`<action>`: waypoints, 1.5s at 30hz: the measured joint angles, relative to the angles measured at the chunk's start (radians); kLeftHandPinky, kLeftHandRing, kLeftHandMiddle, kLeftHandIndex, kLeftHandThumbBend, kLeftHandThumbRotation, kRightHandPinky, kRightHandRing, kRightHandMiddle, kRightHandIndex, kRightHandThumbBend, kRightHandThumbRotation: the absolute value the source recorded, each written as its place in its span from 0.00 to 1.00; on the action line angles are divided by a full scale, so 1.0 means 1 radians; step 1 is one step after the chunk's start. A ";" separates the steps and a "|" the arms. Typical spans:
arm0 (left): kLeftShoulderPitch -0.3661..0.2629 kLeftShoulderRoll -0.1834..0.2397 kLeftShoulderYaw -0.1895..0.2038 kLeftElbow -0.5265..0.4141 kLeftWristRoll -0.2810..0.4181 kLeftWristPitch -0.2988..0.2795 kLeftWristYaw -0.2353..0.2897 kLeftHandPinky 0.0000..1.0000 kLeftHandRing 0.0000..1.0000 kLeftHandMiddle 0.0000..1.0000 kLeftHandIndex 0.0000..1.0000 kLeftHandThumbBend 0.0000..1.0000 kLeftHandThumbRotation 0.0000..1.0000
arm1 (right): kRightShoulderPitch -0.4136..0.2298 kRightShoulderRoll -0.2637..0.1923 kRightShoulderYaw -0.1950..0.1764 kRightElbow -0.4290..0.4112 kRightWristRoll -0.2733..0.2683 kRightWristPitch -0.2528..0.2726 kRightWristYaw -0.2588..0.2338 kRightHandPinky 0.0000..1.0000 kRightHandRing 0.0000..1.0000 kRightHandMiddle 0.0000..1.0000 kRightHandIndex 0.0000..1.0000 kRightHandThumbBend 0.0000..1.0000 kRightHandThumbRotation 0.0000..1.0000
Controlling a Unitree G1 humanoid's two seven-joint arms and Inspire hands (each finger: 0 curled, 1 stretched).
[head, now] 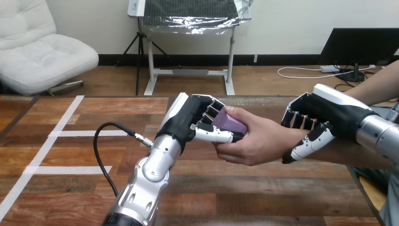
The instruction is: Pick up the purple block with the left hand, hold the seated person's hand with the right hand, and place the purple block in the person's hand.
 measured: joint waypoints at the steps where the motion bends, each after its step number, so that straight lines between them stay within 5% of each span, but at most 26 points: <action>1: 0.000 0.000 0.000 0.000 0.000 0.000 -0.001 0.39 0.45 0.48 0.48 0.65 0.00 | 0.000 0.000 0.000 0.000 0.000 0.001 0.000 0.29 0.36 0.43 0.49 0.88 0.08; 10: 0.000 -0.002 0.000 -0.005 0.000 0.008 -0.014 0.41 0.50 0.53 0.54 0.68 0.02 | 0.004 0.000 -0.013 0.000 0.004 0.001 0.013 0.33 0.39 0.45 0.50 0.88 0.10; 21: 0.012 0.011 -0.012 -0.075 0.010 0.067 -0.079 0.63 0.74 0.76 0.75 0.77 0.53 | 0.006 -0.002 -0.024 -0.001 0.021 -0.001 0.041 0.51 0.58 0.61 0.63 0.91 0.34; 29: 0.045 0.012 -0.019 -0.144 0.005 0.088 -0.118 0.70 0.83 0.85 0.81 0.85 0.72 | 0.006 -0.005 -0.036 -0.009 0.046 -0.015 0.063 0.55 0.63 0.67 0.70 0.93 0.48; 45: 0.129 0.046 -0.011 -0.250 -0.029 0.098 -0.175 0.72 0.85 0.87 0.83 0.85 0.82 | 0.010 -0.007 -0.043 -0.016 0.070 -0.066 0.080 0.56 0.64 0.70 0.74 0.91 0.56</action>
